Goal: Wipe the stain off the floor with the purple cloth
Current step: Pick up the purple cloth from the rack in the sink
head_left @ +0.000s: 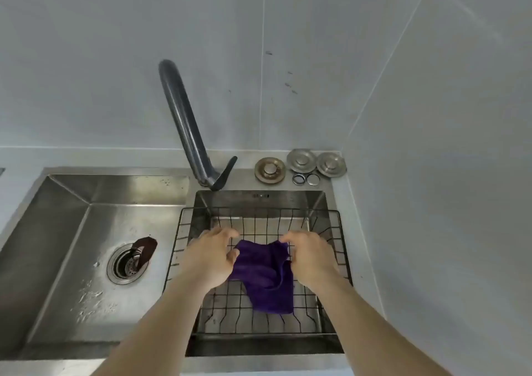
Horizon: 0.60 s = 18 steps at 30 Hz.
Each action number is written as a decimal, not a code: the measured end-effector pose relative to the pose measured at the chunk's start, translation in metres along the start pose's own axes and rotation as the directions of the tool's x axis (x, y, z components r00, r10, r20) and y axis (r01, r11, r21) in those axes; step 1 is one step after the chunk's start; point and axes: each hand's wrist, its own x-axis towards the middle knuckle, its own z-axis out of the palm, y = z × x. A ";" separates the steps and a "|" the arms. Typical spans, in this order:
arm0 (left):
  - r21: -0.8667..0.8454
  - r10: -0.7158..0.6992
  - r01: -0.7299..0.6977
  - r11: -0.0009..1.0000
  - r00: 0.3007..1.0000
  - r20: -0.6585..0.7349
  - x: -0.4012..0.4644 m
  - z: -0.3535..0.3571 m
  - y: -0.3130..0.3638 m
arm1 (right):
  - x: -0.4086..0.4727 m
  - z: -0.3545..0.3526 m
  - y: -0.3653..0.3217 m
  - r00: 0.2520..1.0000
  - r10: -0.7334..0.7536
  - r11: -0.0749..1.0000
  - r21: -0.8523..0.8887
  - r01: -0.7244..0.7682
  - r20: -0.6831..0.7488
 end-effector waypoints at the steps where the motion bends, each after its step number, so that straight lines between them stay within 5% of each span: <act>1: -0.010 -0.017 0.018 1.000 0.999 0.049 0.008 0.008 0.000 | 0.008 0.006 0.006 0.999 -0.003 1.000 -0.015 0.003 0.035; 9: 0.028 -0.143 0.140 0.990 0.971 0.192 0.035 0.048 -0.008 | 0.030 0.044 0.020 0.988 -0.070 0.996 -0.041 0.076 0.138; 18: -0.052 -0.181 0.182 0.982 0.983 0.023 0.028 0.036 -0.008 | 0.026 0.028 0.015 0.997 -0.062 0.998 0.003 0.062 -0.040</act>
